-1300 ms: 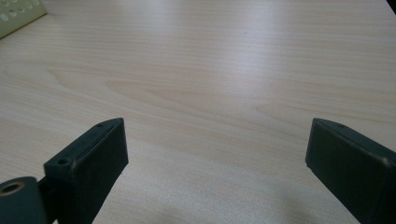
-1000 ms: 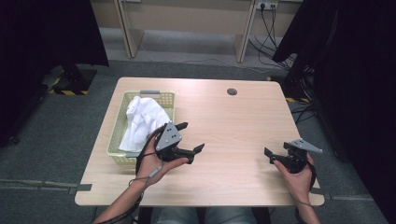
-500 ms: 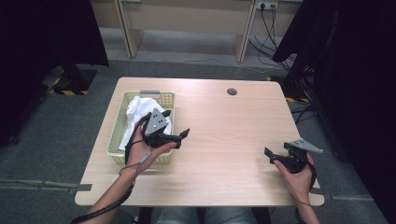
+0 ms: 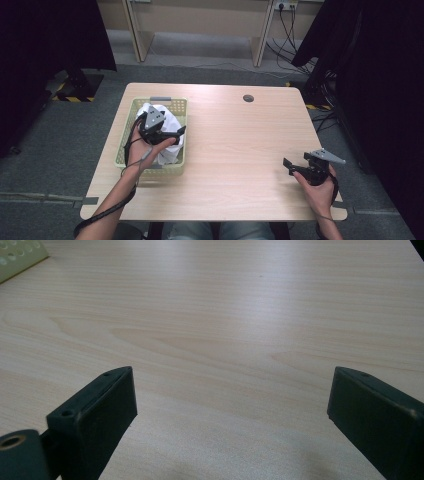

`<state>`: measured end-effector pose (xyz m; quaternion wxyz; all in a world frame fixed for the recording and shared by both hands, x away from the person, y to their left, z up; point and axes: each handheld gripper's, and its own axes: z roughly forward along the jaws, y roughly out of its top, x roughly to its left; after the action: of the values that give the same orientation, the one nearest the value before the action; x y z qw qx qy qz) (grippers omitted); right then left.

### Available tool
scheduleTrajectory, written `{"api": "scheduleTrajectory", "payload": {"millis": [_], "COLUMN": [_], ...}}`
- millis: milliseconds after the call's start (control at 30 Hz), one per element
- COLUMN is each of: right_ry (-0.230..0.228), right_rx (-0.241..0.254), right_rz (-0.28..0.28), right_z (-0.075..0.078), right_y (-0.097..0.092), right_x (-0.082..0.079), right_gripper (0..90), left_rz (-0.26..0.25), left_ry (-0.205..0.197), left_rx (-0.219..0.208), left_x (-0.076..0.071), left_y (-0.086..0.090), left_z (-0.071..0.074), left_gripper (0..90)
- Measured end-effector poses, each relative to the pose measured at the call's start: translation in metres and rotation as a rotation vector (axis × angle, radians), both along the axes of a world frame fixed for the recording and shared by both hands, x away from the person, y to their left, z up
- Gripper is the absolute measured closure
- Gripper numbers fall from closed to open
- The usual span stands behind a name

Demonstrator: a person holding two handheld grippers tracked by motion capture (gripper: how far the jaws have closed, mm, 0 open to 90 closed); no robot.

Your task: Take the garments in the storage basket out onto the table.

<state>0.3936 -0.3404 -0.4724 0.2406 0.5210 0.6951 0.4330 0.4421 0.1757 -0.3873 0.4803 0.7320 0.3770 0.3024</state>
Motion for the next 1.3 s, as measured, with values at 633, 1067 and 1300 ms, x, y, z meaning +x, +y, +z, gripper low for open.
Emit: {"api": "scheduleTrajectory", "payload": {"millis": [633, 1067, 1300], "right_ry": [0.000, 0.006, 0.006], "right_rx": [0.000, 0.003, 0.008], "right_rz": [0.001, 0.000, -0.003], "right_z": [0.000, 0.000, 0.000], "right_y": [0.000, 0.000, 0.000], "right_x": [0.000, 0.000, 0.000], "right_gripper": [6.1, 6.1, 6.2], "left_rz": [0.127, 0.147, 0.165], "left_ry": [0.126, 0.265, 0.306], "left_rx": [0.024, 0.124, 0.118], "left_x": [0.039, 0.054, 0.061], "left_y": [0.024, 0.024, 0.024], "left_z": [-0.020, -0.047, -0.053], "left_gripper": [10.2, 9.1, 4.6]}}
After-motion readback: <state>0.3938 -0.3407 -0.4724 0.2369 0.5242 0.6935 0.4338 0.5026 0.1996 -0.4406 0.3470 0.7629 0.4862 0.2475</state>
